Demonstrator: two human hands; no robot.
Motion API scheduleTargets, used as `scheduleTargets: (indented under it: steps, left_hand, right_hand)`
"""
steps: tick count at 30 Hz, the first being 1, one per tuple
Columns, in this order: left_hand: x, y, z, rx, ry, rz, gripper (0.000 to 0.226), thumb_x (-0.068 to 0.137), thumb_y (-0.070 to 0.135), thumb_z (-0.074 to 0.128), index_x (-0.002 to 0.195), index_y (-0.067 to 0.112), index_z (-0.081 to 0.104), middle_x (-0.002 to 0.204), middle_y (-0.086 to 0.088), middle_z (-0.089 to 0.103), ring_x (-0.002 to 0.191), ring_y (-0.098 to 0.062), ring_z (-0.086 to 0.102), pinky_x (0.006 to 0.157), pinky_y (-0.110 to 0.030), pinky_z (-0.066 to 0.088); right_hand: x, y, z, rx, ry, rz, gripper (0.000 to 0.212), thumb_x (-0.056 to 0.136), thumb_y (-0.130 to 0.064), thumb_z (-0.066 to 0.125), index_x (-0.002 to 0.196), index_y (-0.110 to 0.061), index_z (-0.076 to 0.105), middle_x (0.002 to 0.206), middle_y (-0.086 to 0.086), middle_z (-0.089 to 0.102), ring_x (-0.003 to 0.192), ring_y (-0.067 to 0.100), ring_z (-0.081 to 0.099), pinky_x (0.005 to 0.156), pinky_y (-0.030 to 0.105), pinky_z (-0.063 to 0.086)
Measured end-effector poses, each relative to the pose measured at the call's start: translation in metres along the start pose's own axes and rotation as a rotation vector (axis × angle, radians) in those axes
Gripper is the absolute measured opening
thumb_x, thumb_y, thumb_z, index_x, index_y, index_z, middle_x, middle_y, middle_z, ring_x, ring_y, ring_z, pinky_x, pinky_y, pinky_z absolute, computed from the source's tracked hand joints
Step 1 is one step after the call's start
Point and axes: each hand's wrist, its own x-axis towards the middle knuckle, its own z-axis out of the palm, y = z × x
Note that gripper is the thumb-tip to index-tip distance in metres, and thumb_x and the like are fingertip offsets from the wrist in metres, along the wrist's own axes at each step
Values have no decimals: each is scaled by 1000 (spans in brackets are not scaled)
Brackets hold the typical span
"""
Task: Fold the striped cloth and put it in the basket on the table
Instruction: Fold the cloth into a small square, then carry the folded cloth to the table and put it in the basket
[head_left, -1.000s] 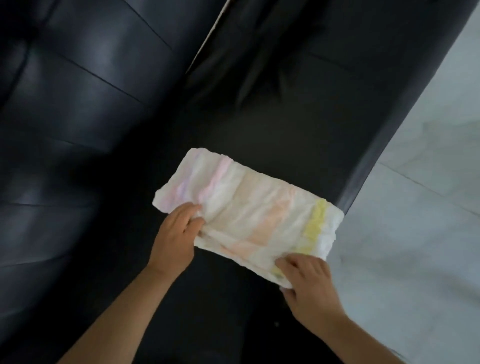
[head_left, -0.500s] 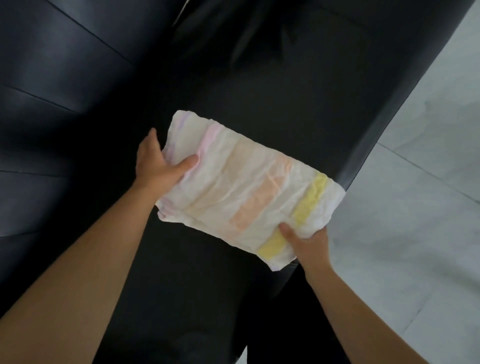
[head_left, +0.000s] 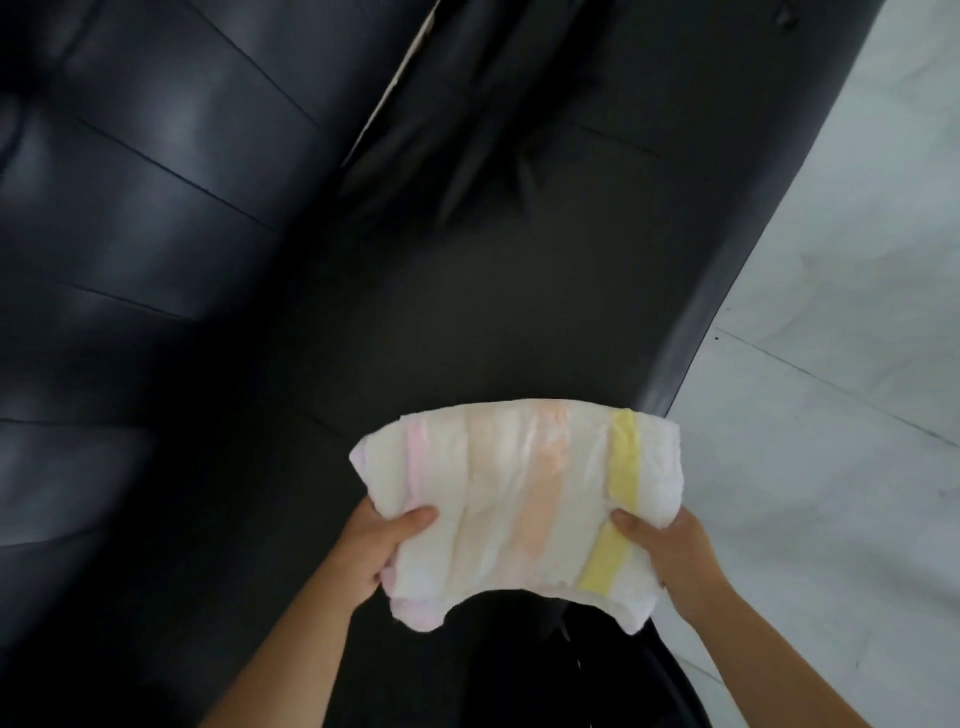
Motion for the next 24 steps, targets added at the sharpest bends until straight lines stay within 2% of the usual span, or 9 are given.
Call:
scheduleTargets:
  steps: [3,5,9,12,14,16,20,22,24]
  left_hand:
    - [-38,-2,27,-28,38,90,48,71,8,72,114,12,51,117,-13,60,107,-29,57,96,-48,46]
    - [-70,6,43,-38,41,156,52,68,8,75,113,15,51,116,-11,60,106,-29,57,95,-50,47]
    - [-148,33,76,-54,0,271,72,40,27,78,107,23,53,112,-8,62,103,-28,60,88,-48,51]
    - [-198,53,112,-26,-71,329,70,36,29,76,102,26,54,110,-8,64,101,-28,61,86,-47,51]
    - [-226,66,143,57,-104,357,77,34,31,75,107,24,53,111,-7,64,101,-26,61,87,-46,50]
    - [-245,76,178,133,-178,351,82,34,29,76,112,20,52,109,-8,64,99,-26,62,82,-42,52]
    - [-262,103,266,294,-290,349,79,37,18,76,111,12,51,90,-1,63,81,-14,60,61,-23,45]
    - [-261,127,322,381,-313,391,83,32,23,77,110,13,51,92,0,63,84,-14,60,65,-24,46]
    - [-258,157,384,440,-318,444,77,30,29,77,103,19,54,99,-4,64,90,-20,61,77,-34,49]
  right_hand:
    - [-32,-7,-25,-56,60,-86,31,78,-15,71,99,-9,50,84,8,57,88,28,51,76,36,40]
    - [-62,-10,-47,-55,104,-114,24,81,-14,67,93,-10,47,71,0,52,85,28,50,74,36,39]
    - [-139,-18,-103,45,190,-155,22,81,-13,67,93,-8,50,69,-1,53,76,29,54,69,36,44]
    - [-201,-18,-154,171,289,-194,31,69,-19,78,85,-12,52,66,1,55,63,21,53,54,30,40]
    - [-233,-13,-187,255,365,-187,33,65,-27,77,83,-11,55,71,11,60,69,26,55,60,32,41]
    - [-254,-6,-220,331,428,-154,24,72,-12,77,85,-10,56,77,15,61,78,27,55,70,32,40]
    - [-263,6,-288,475,511,-70,21,72,-2,74,91,1,66,70,5,63,70,17,56,63,29,43]
    - [-252,-1,-329,553,537,-50,28,73,-4,74,98,6,66,78,12,64,75,19,56,69,30,44]
    - [-237,-20,-378,629,573,-76,26,73,-5,75,94,7,66,69,10,63,66,17,55,58,29,43]
